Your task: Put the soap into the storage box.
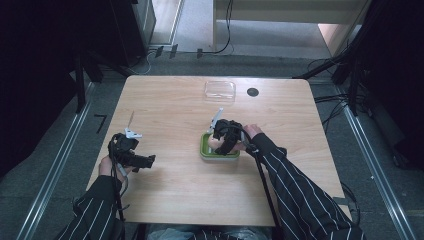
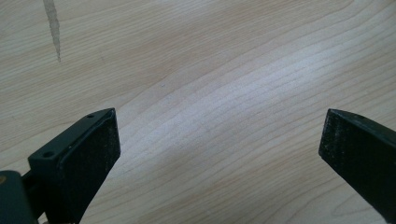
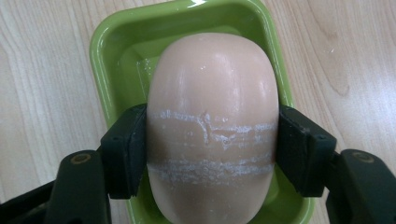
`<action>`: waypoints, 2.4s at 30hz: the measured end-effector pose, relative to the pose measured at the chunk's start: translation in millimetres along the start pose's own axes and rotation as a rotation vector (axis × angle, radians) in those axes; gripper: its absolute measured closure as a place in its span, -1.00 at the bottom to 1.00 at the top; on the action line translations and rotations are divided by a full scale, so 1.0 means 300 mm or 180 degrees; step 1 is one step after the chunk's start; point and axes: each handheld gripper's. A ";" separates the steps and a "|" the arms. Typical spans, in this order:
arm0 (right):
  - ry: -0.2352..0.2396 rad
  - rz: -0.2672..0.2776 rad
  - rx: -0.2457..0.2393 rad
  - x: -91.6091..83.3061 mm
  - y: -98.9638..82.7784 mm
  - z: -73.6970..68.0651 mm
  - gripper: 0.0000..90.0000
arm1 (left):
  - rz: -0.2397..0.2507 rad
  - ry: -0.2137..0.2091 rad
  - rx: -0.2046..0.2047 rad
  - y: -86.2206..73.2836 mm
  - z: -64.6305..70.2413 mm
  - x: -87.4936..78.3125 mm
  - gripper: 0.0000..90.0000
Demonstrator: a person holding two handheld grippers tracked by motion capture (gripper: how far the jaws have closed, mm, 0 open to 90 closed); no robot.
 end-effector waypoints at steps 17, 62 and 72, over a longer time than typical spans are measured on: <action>-0.0001 -0.0064 -0.0023 0.016 -0.003 -0.001 -0.26 | 0.0000 0.0001 0.0002 0.000 0.001 0.000 -1.00; -0.0030 0.0130 0.0446 -0.061 -0.034 0.009 -0.79 | 0.0024 -0.0020 0.0045 0.013 0.013 -0.003 -1.00; -0.0063 0.0213 0.0635 -0.140 -0.087 -0.009 -0.86 | 0.0010 -0.0028 0.0065 0.014 0.020 0.001 -1.00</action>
Point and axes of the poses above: each handheld gripper's, and its own axes: x roughly forward along the jaws, y roughly out of its top, z roughly to its right, and after that the axes turned 6 degrees about -z, right-handed
